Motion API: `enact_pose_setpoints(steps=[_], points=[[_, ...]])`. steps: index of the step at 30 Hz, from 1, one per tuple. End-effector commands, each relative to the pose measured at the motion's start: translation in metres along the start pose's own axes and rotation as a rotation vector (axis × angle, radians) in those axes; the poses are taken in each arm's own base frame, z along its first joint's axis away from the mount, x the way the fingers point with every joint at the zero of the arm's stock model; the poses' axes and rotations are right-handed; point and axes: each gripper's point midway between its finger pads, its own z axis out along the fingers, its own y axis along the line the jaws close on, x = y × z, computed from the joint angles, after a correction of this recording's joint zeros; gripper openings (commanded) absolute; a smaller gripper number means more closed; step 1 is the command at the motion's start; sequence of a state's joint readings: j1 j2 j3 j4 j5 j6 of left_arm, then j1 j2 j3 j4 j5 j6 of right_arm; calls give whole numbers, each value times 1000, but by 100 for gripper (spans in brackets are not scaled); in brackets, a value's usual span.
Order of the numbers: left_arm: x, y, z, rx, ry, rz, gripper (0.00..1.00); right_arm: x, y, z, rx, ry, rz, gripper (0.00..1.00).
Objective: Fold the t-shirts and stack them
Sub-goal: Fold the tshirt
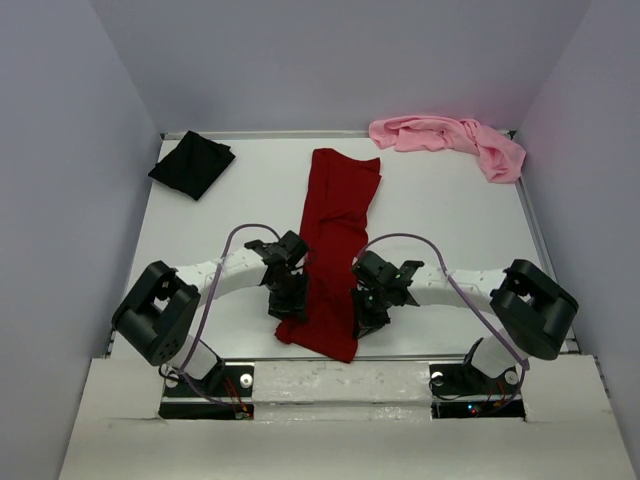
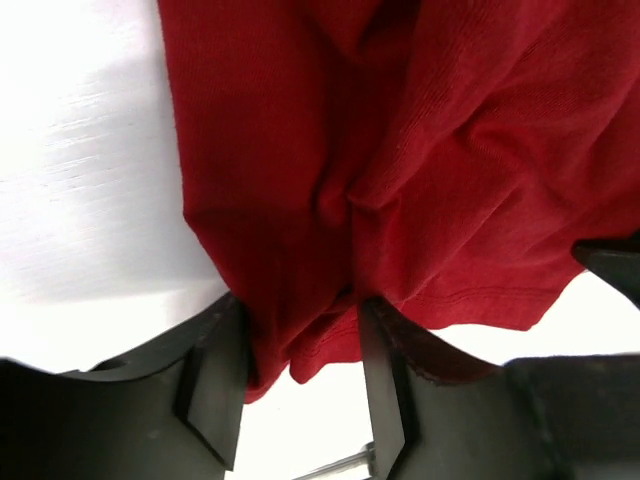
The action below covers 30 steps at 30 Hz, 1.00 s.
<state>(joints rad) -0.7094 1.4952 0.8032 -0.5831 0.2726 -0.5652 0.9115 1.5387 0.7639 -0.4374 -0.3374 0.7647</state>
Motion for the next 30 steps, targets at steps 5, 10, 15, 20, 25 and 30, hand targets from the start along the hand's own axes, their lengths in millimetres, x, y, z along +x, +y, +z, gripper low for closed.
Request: enact_pose_setpoints(steps=[5, 10, 15, 20, 25, 30], points=[[-6, -12, -3, 27, -15, 21, 40, -3, 6, -7, 1, -32, 2, 0], [-1, -13, -1, 35, 5, 30, 20, -4, 6, -7, 22, -14, 6, 0], [4, -10, 5, 33, 36, 33, 0, 3, 3, -15, 39, -2, 28, 0], [3, -14, 10, 50, 47, 36, 0, 10, -9, -18, 43, 10, 65, 0], [1, -22, 18, 83, 75, 47, 0, 6, -24, -26, 35, -12, 123, 0], [-10, -38, 28, 111, 95, 67, 0, 5, -35, -28, 46, -13, 153, 0]])
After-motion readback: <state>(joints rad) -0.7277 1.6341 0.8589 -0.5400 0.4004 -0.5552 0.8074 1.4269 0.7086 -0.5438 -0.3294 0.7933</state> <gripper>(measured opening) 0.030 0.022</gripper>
